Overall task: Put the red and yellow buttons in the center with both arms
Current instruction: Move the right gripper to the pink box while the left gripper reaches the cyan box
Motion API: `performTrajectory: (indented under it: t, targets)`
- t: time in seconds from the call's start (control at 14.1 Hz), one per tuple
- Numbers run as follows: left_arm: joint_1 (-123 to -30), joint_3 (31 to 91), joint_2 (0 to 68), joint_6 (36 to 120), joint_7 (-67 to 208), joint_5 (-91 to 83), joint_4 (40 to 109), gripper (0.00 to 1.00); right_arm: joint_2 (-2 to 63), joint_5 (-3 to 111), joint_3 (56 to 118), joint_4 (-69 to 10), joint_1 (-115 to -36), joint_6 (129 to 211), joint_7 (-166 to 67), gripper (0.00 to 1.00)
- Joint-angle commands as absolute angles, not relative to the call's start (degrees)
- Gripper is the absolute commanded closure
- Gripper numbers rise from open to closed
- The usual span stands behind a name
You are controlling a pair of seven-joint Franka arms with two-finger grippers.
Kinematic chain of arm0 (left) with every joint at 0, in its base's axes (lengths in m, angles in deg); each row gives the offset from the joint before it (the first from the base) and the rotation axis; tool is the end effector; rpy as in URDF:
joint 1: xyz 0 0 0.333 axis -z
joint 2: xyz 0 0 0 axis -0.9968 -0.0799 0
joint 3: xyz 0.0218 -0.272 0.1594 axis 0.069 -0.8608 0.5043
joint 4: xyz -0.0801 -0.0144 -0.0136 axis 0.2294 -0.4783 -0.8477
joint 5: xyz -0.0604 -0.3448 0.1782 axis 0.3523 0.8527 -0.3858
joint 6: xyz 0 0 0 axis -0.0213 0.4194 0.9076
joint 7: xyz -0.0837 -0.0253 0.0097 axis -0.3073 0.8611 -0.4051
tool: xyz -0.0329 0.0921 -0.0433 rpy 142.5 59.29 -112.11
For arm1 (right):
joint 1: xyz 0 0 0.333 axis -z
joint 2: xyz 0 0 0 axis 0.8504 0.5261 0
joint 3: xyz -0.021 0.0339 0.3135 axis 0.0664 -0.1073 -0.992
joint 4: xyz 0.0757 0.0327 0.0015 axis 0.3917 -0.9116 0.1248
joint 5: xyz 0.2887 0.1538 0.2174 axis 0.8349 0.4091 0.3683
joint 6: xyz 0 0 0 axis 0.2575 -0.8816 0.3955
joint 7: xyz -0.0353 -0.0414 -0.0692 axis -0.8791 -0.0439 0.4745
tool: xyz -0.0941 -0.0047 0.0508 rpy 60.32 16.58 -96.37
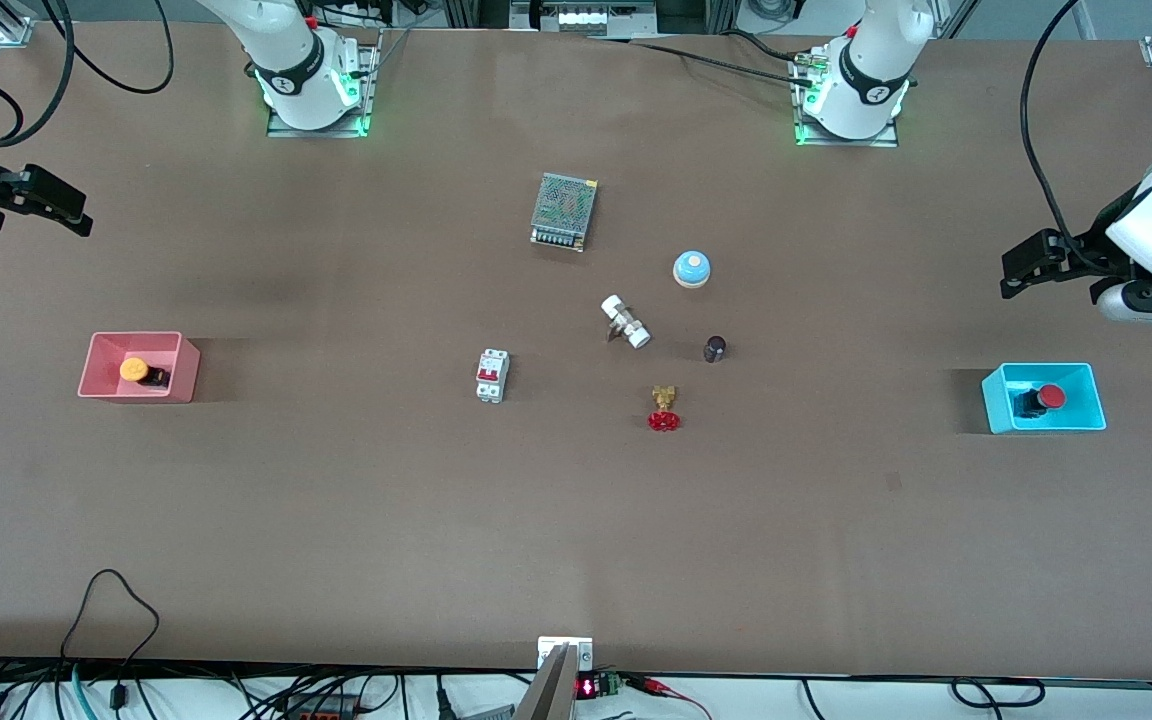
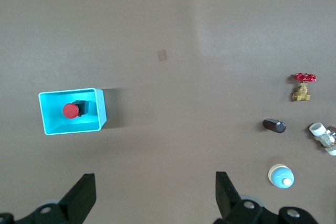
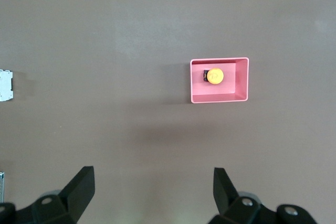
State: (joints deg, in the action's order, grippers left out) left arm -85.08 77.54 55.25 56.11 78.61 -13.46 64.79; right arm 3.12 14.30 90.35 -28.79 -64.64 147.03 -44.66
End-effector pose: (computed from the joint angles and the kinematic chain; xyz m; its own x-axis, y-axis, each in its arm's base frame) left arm 0.5841 -0.0170 0.5867 0.9982 -0.0594 0.0017 -0.0594 -0.9982 -0.0081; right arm 0.5326 -0.0308 0.6001 0.9990 -0.0341 -0.0299 -0.0328 -0.9985 0.0440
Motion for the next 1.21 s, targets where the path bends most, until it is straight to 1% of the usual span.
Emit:
performTrajectory:
  t: [0.0,0.35,0.85,1.14]
  targets:
    - [-85.2,77.4,54.5,55.2,78.6,-14.7,63.1,0.0,2.3,14.3,90.5,-28.6,-64.9,145.9,-43.5,0.0]
    - [-85.2,77.4,54.5,55.2,78.6,-14.7,63.1,0.0,2.8,14.2,90.5,-28.1,-64.8,146.2,-44.3,0.0]
    - [-85.2,77.4,54.5,55.2,78.6,-14.7,63.1,0.0,5.8,14.6,90.6,-27.8,-64.7,148.9,-43.5,0.0]
    - [-85.2,77.4,54.5,55.2,78.4,-14.6,63.0,0.0,10.4,14.2,90.5,-28.4,-64.6,149.9,-44.6,0.0]
